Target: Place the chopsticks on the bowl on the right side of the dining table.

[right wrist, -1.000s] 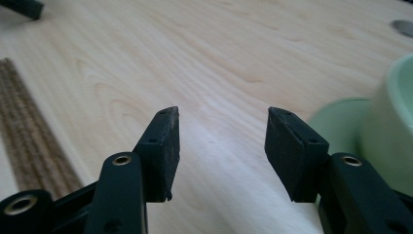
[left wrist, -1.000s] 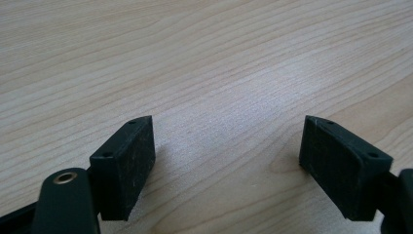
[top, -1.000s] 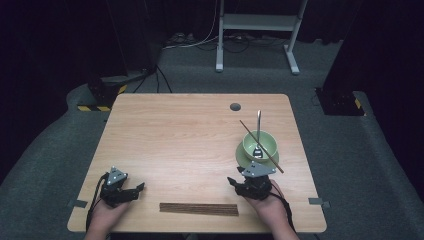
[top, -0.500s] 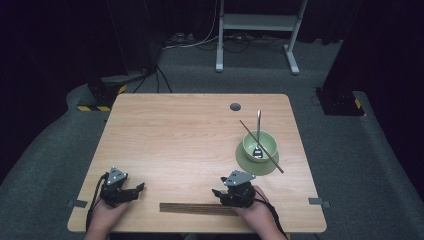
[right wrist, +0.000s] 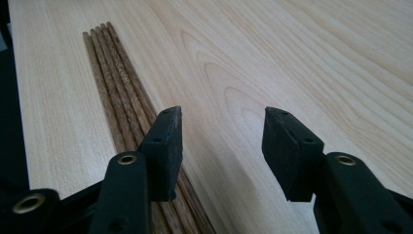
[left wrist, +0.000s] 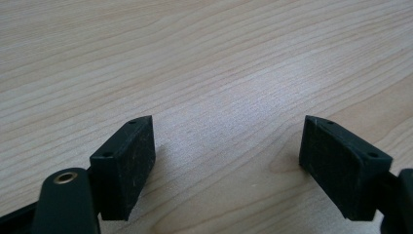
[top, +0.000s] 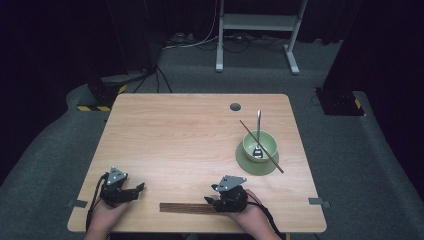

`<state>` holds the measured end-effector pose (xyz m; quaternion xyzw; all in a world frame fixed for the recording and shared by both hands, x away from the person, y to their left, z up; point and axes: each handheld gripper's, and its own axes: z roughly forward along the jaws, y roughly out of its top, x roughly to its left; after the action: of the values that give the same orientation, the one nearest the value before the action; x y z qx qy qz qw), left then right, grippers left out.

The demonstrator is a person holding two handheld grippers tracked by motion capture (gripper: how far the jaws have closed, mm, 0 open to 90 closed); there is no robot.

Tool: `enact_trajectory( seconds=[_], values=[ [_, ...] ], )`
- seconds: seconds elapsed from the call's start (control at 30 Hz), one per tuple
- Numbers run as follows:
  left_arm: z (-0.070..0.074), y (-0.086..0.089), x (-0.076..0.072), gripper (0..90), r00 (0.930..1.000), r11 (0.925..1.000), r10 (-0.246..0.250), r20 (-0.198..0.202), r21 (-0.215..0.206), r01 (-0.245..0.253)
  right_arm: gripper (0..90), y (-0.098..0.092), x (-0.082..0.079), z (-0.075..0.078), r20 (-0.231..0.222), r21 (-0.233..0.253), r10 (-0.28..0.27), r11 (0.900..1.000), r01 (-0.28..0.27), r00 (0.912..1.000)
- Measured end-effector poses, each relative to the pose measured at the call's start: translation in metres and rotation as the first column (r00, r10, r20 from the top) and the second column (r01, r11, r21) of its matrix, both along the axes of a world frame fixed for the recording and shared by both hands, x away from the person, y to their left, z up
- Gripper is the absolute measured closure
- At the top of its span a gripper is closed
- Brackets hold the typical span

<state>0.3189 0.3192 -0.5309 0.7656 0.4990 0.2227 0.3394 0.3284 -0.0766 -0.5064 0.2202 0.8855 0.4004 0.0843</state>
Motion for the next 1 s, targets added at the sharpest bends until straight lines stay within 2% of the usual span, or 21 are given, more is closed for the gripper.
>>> enact_trajectory(
  seconds=[0.1,0.4,0.7,0.83,1.0],
  values=[
    [0.000,0.000,0.000,20.9,1.0000,1.0000,-0.002,-0.003,-0.003,0.002,51.6,0.003,-0.001,-0.001,-0.009,-0.001,0.019,1.000,-0.019,0.9998],
    [0.000,0.000,0.000,21.0,1.0000,1.0000,0.000,-0.002,-0.003,0.000,56.1,0.008,-0.003,-0.010,-0.035,-0.050,0.044,0.998,-0.046,0.9984],
    [0.000,0.000,0.000,21.1,1.0000,1.0000,0.000,-0.002,-0.003,0.000,56.2,0.007,-0.002,-0.010,-0.056,-0.039,0.053,0.998,-0.055,0.9970],
    [0.000,0.000,0.000,21.4,1.0000,1.0000,0.003,-0.002,-0.002,-0.003,56.6,0.007,-0.002,-0.011,-0.053,-0.038,0.060,0.997,-0.062,0.9968],
    [0.000,0.000,0.000,21.5,1.0000,1.0000,0.004,-0.002,-0.003,-0.004,56.7,0.005,-0.001,-0.010,-0.049,-0.038,0.044,0.998,-0.046,0.9979]
  ],
)
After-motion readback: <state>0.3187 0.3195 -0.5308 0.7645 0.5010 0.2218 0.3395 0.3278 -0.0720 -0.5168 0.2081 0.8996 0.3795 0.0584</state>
